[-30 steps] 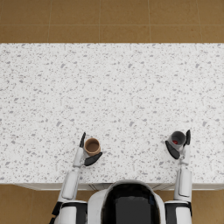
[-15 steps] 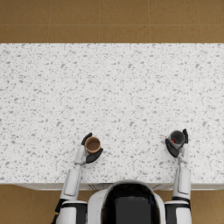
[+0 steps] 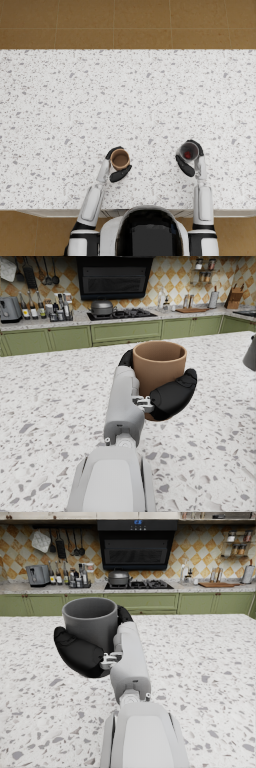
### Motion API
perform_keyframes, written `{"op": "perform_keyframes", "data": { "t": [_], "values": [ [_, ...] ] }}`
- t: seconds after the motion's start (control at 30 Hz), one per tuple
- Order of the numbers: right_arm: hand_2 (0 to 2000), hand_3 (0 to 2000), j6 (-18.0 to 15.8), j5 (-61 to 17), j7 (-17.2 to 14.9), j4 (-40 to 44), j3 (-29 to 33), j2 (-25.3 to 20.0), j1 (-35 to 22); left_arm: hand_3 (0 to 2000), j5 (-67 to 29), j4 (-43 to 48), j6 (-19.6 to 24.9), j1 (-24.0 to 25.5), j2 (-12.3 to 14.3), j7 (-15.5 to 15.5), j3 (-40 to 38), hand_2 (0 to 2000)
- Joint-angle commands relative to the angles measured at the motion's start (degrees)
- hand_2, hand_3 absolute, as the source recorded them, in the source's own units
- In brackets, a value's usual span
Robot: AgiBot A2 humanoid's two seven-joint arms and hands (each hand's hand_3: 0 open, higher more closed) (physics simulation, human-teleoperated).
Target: Pick up two cups and pour the berry on the right into the cup on the left
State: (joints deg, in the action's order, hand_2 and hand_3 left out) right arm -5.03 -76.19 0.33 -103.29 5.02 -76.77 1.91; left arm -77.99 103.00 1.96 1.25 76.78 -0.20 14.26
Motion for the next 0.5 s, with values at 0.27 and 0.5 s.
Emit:
{"op": "perform_keyframes", "data": {
  "t": [0.27,0.5],
  "values": [
    [2000,1280,-0.6,-14.5,0.0,-3.2,-7.5,-1.7,-10.5,1280,-14.5,-6.9,0.1,-8.9,5.9,0.0,2.1,2000],
    [2000,1280,-0.8,-27.2,0.1,-4.6,-11.0,-4.2,-16.8,1280,-18.6,-9.5,0.1,-10.9,7.4,0.0,3.3,2000]
  ]
}}
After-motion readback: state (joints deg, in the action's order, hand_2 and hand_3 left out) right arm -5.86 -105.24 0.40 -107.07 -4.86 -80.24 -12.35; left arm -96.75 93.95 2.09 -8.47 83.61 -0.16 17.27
